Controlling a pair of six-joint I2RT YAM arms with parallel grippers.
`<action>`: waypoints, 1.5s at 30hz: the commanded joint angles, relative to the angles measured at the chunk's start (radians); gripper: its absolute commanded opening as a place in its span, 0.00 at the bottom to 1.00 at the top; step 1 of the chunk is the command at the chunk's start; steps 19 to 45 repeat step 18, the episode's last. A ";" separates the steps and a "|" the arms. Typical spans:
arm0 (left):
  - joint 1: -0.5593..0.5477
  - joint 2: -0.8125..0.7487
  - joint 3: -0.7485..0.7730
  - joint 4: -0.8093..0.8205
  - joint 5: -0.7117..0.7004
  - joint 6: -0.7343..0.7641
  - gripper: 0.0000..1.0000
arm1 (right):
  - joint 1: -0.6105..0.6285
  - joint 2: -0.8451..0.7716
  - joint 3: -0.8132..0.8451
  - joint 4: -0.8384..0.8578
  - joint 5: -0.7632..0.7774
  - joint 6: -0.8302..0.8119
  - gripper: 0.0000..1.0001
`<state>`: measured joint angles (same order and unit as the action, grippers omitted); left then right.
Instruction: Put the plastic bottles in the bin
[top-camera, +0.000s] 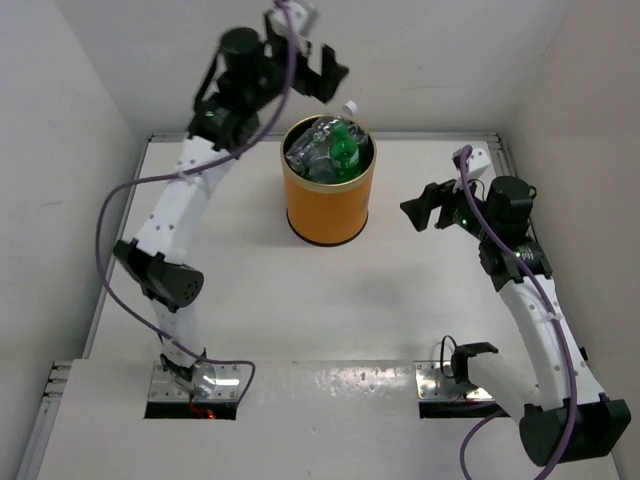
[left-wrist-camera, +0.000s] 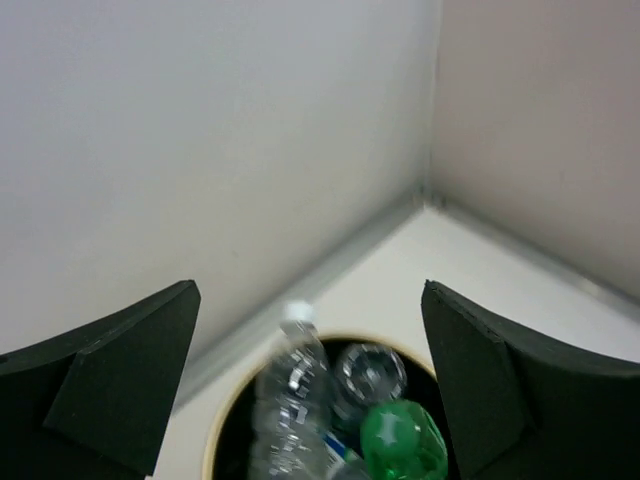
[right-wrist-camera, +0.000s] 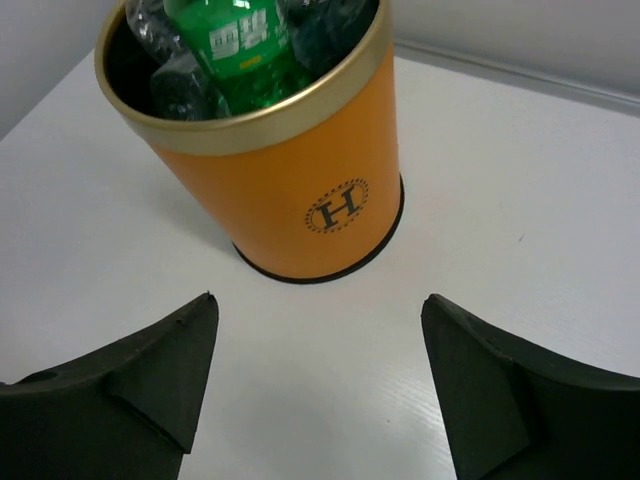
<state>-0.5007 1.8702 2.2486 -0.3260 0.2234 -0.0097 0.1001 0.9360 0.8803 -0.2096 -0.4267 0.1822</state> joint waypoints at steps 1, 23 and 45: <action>0.089 -0.092 0.131 -0.099 0.057 -0.094 1.00 | -0.010 -0.034 0.089 -0.013 0.066 0.014 0.83; 0.545 -0.585 -0.911 -0.328 0.122 0.017 1.00 | -0.255 0.041 0.074 -0.380 0.108 -0.036 0.99; 0.545 -0.585 -0.911 -0.328 0.122 0.017 1.00 | -0.255 0.041 0.074 -0.380 0.108 -0.036 0.99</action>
